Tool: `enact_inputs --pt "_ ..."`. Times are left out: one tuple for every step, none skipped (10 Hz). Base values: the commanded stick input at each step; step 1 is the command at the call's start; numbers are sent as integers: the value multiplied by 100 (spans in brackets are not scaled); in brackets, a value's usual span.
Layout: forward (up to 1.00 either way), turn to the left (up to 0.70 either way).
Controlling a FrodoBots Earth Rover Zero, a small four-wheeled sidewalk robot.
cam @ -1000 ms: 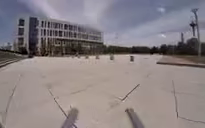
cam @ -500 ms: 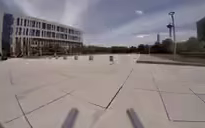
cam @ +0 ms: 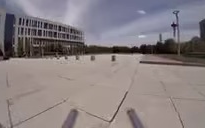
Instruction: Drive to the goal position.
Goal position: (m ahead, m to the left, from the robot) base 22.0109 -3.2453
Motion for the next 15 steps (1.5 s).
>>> enact_inputs --pt "50 -5" --pt "50 -3" --pt "50 0" --pt "50 0" --pt "50 0" --pt "50 0" --pt "50 0" --pt "50 0" --pt "50 0" --pt "50 0" --pt "50 0" --pt "50 0" --pt "50 0" --pt "50 0" --pt "50 0"
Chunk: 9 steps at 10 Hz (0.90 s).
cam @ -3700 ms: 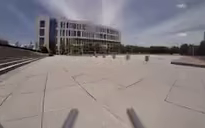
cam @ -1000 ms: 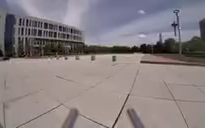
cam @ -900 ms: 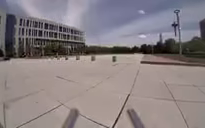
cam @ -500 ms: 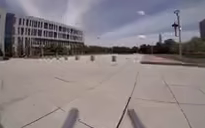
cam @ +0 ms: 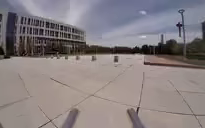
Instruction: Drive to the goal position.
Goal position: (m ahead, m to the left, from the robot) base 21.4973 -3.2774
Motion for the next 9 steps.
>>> enact_inputs --pt "50 0" --pt "50 0" --pt "50 0" --pt "50 0" --pt "50 0" --pt "50 0" --pt "50 0" --pt "50 0" --pt "50 0"
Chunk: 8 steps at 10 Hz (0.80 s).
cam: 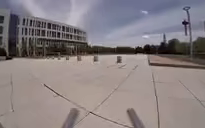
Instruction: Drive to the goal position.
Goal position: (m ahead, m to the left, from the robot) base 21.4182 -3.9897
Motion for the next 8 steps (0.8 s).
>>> enact_inputs --pt "50 0" --pt "50 0" --pt "50 0" --pt "50 0" --pt "50 0" --pt "50 0" --pt "50 0" --pt "50 0"
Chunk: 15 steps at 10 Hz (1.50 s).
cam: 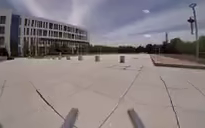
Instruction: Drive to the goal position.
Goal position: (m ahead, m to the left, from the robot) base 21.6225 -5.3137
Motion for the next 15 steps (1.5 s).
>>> enact_inputs --pt "50 0" --pt "50 0" --pt "50 0" --pt "50 0" --pt "50 0" --pt "50 0" --pt "50 0" --pt "50 0" --pt "50 0" --pt "50 -42" --pt "50 -50" --pt "50 -50" --pt "50 -42" --pt "50 -20" --pt "50 0"
